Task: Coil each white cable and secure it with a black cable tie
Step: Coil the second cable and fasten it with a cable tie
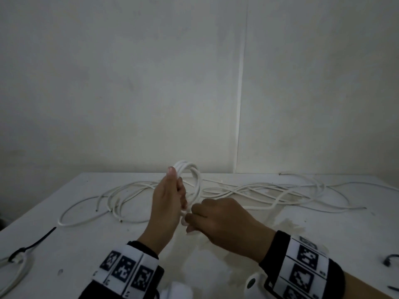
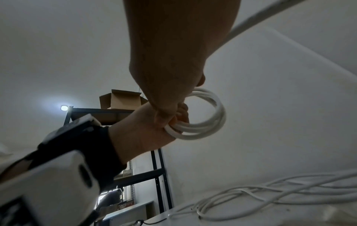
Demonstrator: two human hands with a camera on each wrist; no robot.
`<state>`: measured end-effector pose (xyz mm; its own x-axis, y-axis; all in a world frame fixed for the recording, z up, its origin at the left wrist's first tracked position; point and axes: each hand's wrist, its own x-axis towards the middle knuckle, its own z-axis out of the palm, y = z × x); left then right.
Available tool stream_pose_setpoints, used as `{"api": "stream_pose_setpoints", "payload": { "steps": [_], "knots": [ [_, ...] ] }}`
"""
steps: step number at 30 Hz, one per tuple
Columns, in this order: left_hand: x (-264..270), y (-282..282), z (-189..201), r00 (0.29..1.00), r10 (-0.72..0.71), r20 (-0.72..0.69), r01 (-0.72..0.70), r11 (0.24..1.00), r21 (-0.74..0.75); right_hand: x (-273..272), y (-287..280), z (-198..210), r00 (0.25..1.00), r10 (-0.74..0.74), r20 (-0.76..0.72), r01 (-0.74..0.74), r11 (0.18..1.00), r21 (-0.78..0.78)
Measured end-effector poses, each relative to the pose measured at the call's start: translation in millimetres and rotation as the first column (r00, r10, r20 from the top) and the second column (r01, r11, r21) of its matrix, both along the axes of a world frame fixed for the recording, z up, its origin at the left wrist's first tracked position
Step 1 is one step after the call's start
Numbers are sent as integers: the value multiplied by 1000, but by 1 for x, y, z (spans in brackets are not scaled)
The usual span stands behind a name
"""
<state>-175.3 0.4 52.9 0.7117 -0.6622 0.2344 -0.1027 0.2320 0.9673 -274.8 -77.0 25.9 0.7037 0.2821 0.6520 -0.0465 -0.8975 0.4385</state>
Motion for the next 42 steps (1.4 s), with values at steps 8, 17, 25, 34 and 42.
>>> {"api": "stream_pose_setpoints", "payload": {
  "steps": [8,17,25,34,42],
  "knots": [
    [-1,6,-15,960,-256,116,241,962,127,-5,-9,24,977,134,164,-168,963,209],
    [0,5,-1,940,-341,4,336,928,160,-9,-23,38,981,143,132,-186,892,412],
    [1,13,8,779,-515,-358,561,827,30,-17,-47,49,998,46,-38,14,439,899],
    [12,12,8,806,-415,-422,398,908,-132,-17,-28,49,948,299,-114,118,5,993],
    [20,20,7,856,-456,-243,470,883,-4,-22,-31,63,908,317,-274,279,33,960]
  ]
}}
